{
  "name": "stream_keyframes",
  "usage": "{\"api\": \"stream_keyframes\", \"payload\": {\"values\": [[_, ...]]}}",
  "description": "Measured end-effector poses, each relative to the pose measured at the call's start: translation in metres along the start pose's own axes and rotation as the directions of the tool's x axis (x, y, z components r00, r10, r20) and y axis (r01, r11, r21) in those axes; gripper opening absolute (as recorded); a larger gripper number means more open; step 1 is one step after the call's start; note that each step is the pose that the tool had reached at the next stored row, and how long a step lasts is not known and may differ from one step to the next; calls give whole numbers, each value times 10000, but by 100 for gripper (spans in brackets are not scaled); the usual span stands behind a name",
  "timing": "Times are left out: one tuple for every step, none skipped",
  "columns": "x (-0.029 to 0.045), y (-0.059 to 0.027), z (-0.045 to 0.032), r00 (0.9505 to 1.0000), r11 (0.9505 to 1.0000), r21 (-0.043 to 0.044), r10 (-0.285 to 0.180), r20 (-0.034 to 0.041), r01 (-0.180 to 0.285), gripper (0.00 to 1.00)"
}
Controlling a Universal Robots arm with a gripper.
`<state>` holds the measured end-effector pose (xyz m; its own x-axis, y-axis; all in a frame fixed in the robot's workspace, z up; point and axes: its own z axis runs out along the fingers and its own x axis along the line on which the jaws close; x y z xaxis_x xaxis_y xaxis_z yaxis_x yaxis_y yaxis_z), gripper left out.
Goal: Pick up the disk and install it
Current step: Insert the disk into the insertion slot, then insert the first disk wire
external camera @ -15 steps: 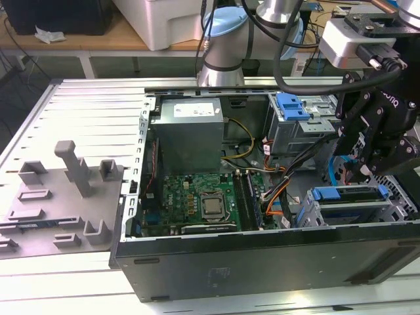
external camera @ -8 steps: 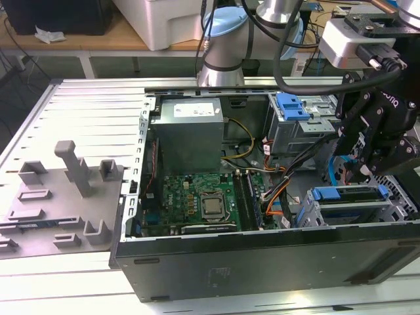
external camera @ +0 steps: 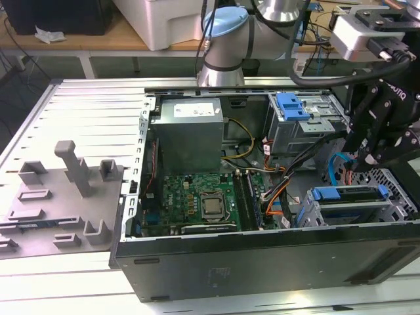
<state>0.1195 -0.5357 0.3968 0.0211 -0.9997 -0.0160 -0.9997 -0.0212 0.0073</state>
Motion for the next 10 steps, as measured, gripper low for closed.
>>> {"api": "stream_keyframes", "payload": {"values": [[-10, -45, 3, 10000, 10000, 1, 62, -1, -62, 42], [-20, -88, 7, 9999, 9999, 3, 172, -1, -172, 42], [-24, -103, 9, 9997, 9997, 4, 243, -1, -243, 42], [-27, -115, 11, 9995, 9995, 5, 311, -1, -311, 42], [-31, -128, 14, 9992, 9992, 6, 398, -2, -398, 42], [-33, -139, 16, 9990, 9990, 7, 458, -9, -458, 42], [-36, -151, 19, 9987, 9987, 9, 512, -29, -512, 42], [-42, -161, 20, 9985, 9985, 10, 547, -57, -547, 42], [-50, -172, 23, 9983, 9983, 12, 576, -101, -576, 42], [-59, -179, 25, 9981, 9983, 15, 591, -163, -591, 42]]}}
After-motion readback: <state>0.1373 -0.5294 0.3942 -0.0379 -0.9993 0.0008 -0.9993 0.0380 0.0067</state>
